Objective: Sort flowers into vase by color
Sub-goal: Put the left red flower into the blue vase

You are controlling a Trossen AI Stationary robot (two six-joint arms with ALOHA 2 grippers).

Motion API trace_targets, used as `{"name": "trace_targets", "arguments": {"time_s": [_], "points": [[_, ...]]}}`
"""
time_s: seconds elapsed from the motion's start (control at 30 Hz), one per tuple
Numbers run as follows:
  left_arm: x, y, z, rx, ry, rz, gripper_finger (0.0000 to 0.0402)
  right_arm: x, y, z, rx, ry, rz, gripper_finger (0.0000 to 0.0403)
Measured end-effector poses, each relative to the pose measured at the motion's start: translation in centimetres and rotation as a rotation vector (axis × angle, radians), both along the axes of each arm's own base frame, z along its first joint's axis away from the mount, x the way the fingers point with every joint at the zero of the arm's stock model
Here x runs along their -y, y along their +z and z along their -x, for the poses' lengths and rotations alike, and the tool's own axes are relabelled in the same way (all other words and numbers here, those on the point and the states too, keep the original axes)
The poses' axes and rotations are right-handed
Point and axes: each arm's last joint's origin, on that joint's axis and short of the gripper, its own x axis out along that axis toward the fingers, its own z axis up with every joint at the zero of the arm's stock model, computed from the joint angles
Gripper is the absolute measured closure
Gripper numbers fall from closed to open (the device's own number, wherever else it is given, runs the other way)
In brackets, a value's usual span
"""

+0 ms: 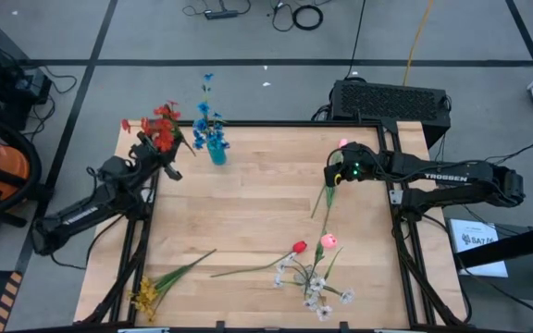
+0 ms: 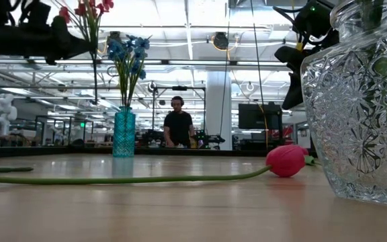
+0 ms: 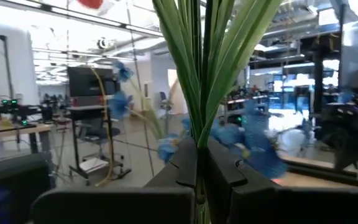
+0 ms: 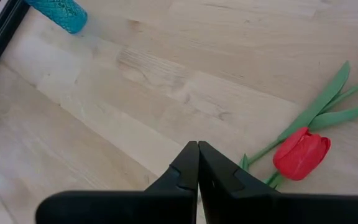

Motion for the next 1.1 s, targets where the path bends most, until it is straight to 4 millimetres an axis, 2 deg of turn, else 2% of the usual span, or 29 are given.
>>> {"name": "trace_targets", "arguments": {"time_s": [0.33, 0.47, 0.6, 0.7, 0.83, 1.1], "points": [[-3.2, 0.3, -0.2, 0.045, -0.037, 0.023, 0.0391, 0.0, 0.0, 0.0, 0.0, -0.001, 0.0, 0.0403], [-4.3, 0.7, -0.4, 0.091, -0.064, -0.017, 0.0391, 0.0, 0.0, 0.0, 0.002, -0.003, -0.003, 0.0403], [-5.3, 0.2, -0.9, 0.097, -0.096, 0.043, 0.0391, 0.0, 0.0, 0.0, 0.008, -0.017, -0.014, 0.0403], [-5.9, -0.2, -1.4, 0.097, -0.119, 0.059, 0.0391, 0.0, 0.0, 0.0, 0.008, -0.017, -0.014, 0.0403], [-6.5, 0.3, -1.9, 0.127, -0.139, 0.028, 0.0391, 0.0, 0.0, 0.0, 0.009, -0.02, -0.016, 0.0403], [-7.9, -0.2, -3.0, 0.076, -0.156, 0.089, 0.0391, 0.0, 0.0, 0.0, 0.009, -0.02, -0.016, 0.0403]]}}
